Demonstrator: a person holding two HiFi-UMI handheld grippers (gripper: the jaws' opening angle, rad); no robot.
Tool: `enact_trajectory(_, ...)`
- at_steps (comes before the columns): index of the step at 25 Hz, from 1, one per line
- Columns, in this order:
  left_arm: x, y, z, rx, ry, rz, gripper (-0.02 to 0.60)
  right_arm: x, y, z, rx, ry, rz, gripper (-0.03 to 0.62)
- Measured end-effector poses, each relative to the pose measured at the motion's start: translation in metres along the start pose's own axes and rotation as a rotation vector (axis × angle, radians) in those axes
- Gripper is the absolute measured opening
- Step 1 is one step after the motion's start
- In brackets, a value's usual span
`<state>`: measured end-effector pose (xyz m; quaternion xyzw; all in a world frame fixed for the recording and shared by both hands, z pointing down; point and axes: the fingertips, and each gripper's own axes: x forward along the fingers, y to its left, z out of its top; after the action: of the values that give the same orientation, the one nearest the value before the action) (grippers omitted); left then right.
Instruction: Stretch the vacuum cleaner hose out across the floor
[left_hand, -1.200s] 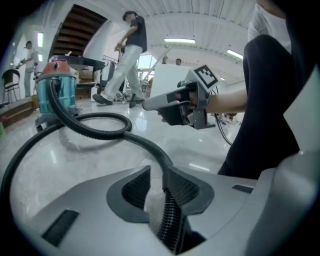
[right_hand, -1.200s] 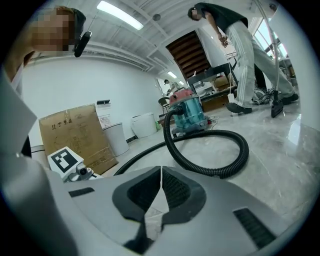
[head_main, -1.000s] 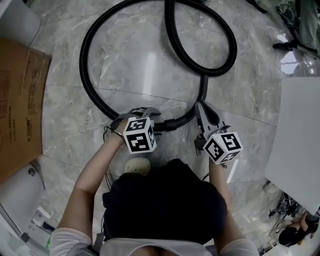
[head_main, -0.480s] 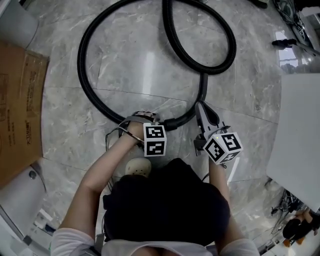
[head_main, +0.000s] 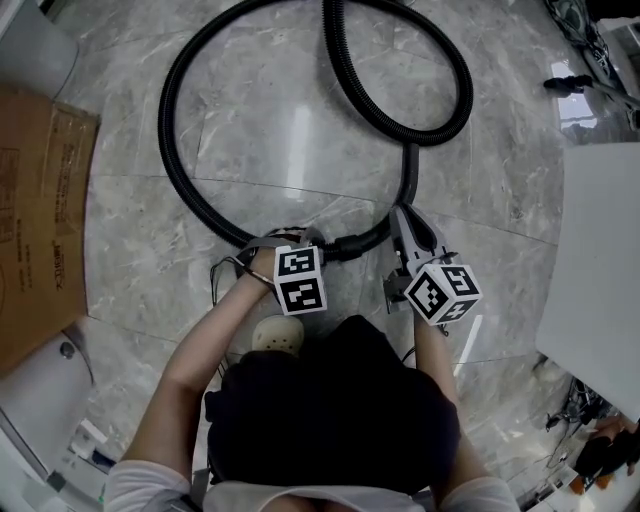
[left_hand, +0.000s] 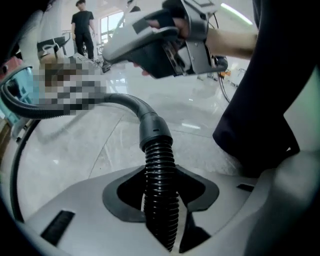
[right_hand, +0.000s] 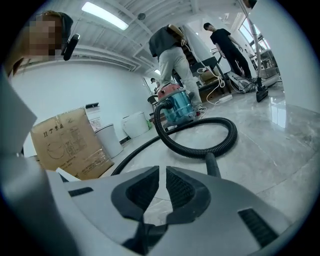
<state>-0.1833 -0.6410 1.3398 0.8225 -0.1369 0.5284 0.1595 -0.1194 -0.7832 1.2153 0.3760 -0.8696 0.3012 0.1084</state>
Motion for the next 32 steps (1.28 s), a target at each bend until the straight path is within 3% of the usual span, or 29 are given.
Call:
enact_trajectory(3,-0.016,0.001,0.016,-0.043,-0.097,-0.011,0.181,-0.005,-0.002,-0.002,0.097,0.004,0.036,0.076)
enact_trajectory(5,-0.026,0.003,0.026,-0.073,-0.162,-0.024,0.181,-0.012,-0.008,0.006,0.187,-0.028,0.06,0.172)
enact_trajectory(7,-0.034,0.007,0.036,-0.107,-0.226,-0.04,0.181,-0.018,-0.019,0.017,0.223,-0.07,0.043,0.254)
enact_trajectory(11,-0.051,0.016,0.054,-0.167,-0.357,-0.064,0.181,-0.025,-0.037,0.025,0.269,-0.12,0.008,0.323)
enact_trajectory(13,-0.061,0.017,0.063,-0.187,-0.422,-0.076,0.181,-0.02,-0.029,0.021,0.39,-0.113,0.082,0.333)
enact_trajectory(17,-0.083,0.011,0.081,-0.155,-0.49,-0.118,0.181,-0.001,0.033,0.012,0.623,-0.025,0.383,0.333)
enact_trajectory(19,-0.097,0.005,0.092,-0.118,-0.507,-0.148,0.181,0.003,0.059,0.025,0.588,-0.038,0.461,0.33)
enact_trajectory(21,-0.116,0.003,0.101,-0.105,-0.522,-0.153,0.181,-0.001,0.077,0.046,0.536,-0.074,0.511,0.215)
enact_trajectory(24,-0.155,0.013,0.117,-0.135,-0.559,-0.138,0.181,-0.009,0.101,0.093,0.509,-0.126,0.604,0.192)
enact_trajectory(30,-0.24,0.031,0.142,-0.217,-0.588,-0.066,0.181,-0.015,0.157,0.179,0.388,-0.116,0.607,0.189)
enact_trajectory(32,-0.273,0.03,0.152,-0.237,-0.622,-0.074,0.181,-0.024,0.179,0.207,0.38,-0.115,0.614,0.187)
